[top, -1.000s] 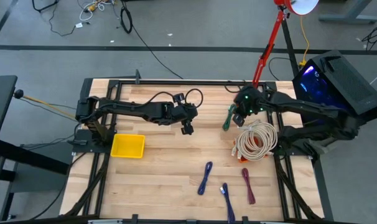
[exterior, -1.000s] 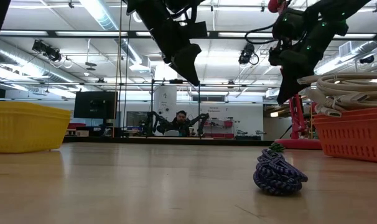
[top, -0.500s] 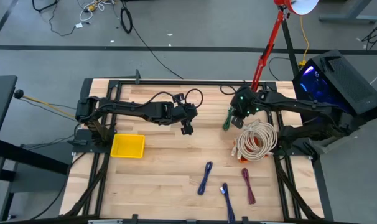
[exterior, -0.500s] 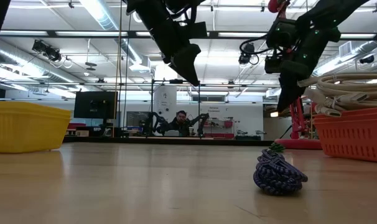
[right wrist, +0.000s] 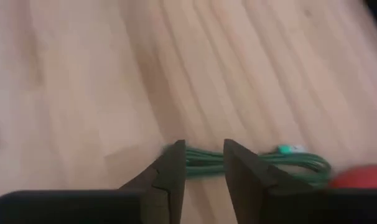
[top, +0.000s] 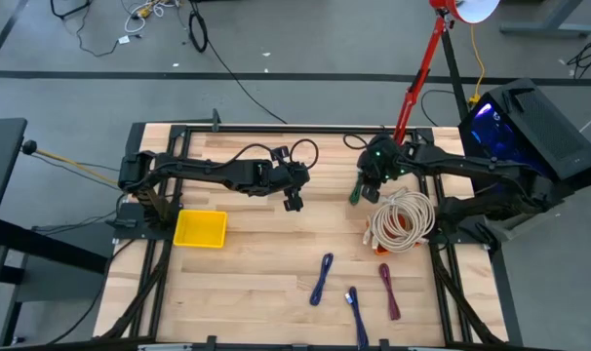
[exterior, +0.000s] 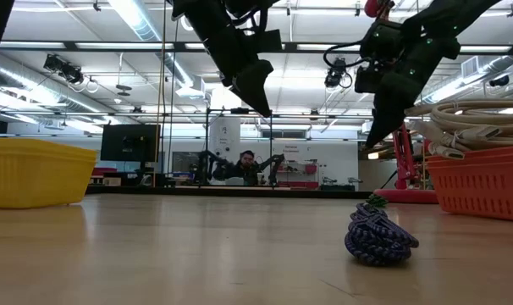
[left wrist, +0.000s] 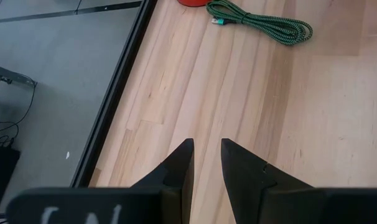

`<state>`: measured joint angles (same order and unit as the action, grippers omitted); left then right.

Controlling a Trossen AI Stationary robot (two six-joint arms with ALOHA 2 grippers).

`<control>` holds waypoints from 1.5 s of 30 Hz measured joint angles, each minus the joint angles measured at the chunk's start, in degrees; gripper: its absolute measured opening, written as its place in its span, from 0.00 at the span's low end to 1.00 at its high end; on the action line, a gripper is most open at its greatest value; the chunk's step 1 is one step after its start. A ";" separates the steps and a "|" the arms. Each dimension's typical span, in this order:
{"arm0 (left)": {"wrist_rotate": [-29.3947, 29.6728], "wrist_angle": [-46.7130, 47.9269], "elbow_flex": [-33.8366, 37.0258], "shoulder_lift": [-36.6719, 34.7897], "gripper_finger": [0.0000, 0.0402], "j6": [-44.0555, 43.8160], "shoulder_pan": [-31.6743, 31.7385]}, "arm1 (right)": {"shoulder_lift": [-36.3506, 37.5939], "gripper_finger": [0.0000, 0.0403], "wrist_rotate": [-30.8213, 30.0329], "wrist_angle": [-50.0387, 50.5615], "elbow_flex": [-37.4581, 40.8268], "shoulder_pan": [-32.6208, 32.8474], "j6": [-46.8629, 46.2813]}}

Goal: Pick & Place USB Port
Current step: Put the black and green charger cable into the yellow bin

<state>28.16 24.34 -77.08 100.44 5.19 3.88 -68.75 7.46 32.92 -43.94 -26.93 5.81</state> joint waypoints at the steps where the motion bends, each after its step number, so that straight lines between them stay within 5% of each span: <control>1: 0.00 0.00 0.00 0.00 0.21 0.00 0.00 | 0.00 0.28 -1.23 0.12 0.00 0.24 0.05; 16: 0.00 0.13 0.00 0.00 0.21 0.04 0.00 | -7.51 0.28 -1.96 -2.48 -0.02 2.59 -1.06; 24: -0.65 1.75 0.00 0.00 0.21 -0.01 0.01 | -11.85 0.28 -7.97 -0.67 -0.02 2.79 1.83; 45: -0.68 2.16 0.00 0.00 0.21 0.07 0.01 | -12.52 0.28 -6.78 1.35 -0.02 4.07 2.16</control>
<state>27.49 26.50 -77.08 100.44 5.26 3.89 -81.28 0.68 34.27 -43.97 -22.86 7.97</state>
